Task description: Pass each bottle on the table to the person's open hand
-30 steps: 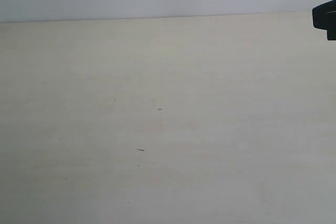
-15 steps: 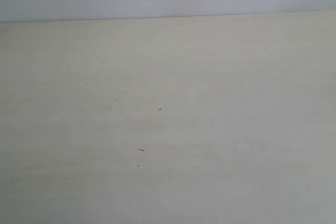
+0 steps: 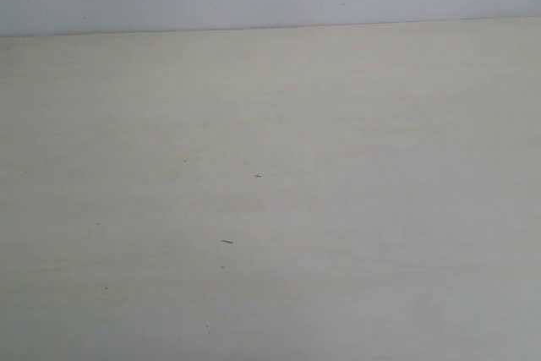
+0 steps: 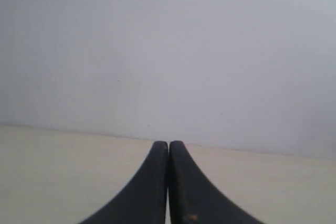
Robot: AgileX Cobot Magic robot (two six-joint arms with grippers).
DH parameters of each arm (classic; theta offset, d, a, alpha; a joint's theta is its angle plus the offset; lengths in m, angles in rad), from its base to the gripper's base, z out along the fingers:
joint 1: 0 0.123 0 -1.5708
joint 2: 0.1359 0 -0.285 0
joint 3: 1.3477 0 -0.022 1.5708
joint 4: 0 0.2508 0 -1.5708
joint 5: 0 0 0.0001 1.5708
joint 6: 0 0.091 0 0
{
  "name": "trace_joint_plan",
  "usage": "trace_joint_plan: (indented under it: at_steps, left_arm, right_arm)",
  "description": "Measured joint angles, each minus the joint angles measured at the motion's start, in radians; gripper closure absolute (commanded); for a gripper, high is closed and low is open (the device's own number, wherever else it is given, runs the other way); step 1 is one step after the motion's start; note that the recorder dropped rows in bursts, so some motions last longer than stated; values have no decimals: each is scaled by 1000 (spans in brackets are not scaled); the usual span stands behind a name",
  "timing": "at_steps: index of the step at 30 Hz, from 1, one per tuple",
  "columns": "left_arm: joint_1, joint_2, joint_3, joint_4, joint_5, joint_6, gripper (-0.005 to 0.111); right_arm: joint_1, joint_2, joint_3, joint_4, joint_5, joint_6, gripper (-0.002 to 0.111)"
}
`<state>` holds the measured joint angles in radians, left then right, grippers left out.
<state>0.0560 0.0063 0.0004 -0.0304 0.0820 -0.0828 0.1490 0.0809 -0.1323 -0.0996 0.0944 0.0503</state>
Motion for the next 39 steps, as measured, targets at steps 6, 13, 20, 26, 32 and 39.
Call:
trace_joint_plan:
  at_steps: [6,13,20,26,32,39]
  left_arm:
    - [0,0,0,0,0,0,107]
    - [0,0,0,0,0,0,107]
    - [0,0,0,0,0,0,107]
    - [0,0,0,0,0,0,107]
    - [0,0,0,0,0,0,107]
    - [0,0,0,0,0,0,107]
  right_arm:
    - [-172,-74,73,66,-12,4,107]
    - [-218,-76,128,100,-1,6,107]
    - [-218,-76,128,100,14,6,107]
    - [-218,-76,128,105,14,6,107]
    - [-218,-76,128,105,14,6,107]
    - [-218,-76,128,105,14,6,107]
